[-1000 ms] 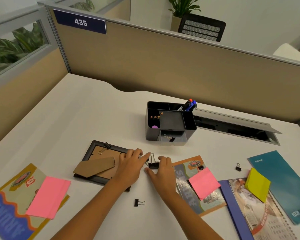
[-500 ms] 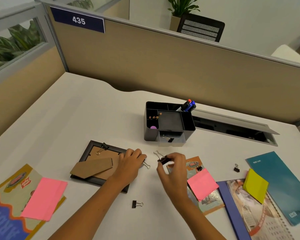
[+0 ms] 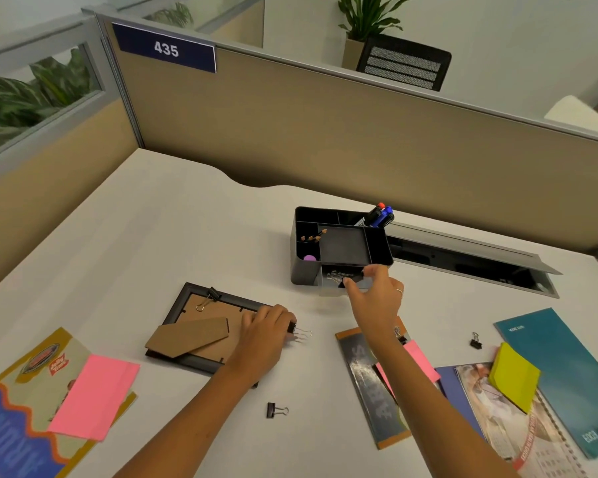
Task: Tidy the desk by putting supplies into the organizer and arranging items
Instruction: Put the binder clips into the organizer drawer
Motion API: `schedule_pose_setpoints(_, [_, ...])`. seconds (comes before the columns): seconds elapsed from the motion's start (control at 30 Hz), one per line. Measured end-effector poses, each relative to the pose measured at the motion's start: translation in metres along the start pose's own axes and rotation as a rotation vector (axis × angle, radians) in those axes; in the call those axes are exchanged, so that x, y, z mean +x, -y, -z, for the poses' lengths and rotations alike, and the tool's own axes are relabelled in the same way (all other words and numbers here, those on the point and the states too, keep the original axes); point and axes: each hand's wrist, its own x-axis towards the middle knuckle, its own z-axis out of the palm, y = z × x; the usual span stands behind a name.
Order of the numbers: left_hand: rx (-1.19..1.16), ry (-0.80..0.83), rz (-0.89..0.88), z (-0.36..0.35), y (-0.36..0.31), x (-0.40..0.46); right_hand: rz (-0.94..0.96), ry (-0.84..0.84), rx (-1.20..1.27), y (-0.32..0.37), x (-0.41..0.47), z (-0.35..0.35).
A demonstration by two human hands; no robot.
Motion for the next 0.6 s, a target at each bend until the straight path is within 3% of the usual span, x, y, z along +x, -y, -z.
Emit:
schedule_pose_setpoints(0.2, [-0.284,-0.147,0.164,0.015,-0.018,0.002,0.044,-0.008,-0.103,0.003,-0.004,-0.003])
schedule_pose_setpoints(0.27, [-0.337,-0.188,0.189,0.020,-0.024,0.003,0.142,0.014,-0.017,0.008,-0.015,-0.002])
schedule_pose_setpoints(0.33, [-0.353,-0.226,0.203,0.024,-0.029,0.005,0.174,0.139,0.120,0.014,-0.031,0.000])
schedule_pose_setpoints(0.47, [-0.370,-0.239,0.221,0.025,-0.034,0.004,0.063,0.378,0.278,0.021,-0.055,0.002])
schedule_pose_setpoints(0.6, [-0.382,-0.170,0.242,0.026,-0.034,-0.001,-0.022,0.358,0.339,0.019,-0.056,0.001])
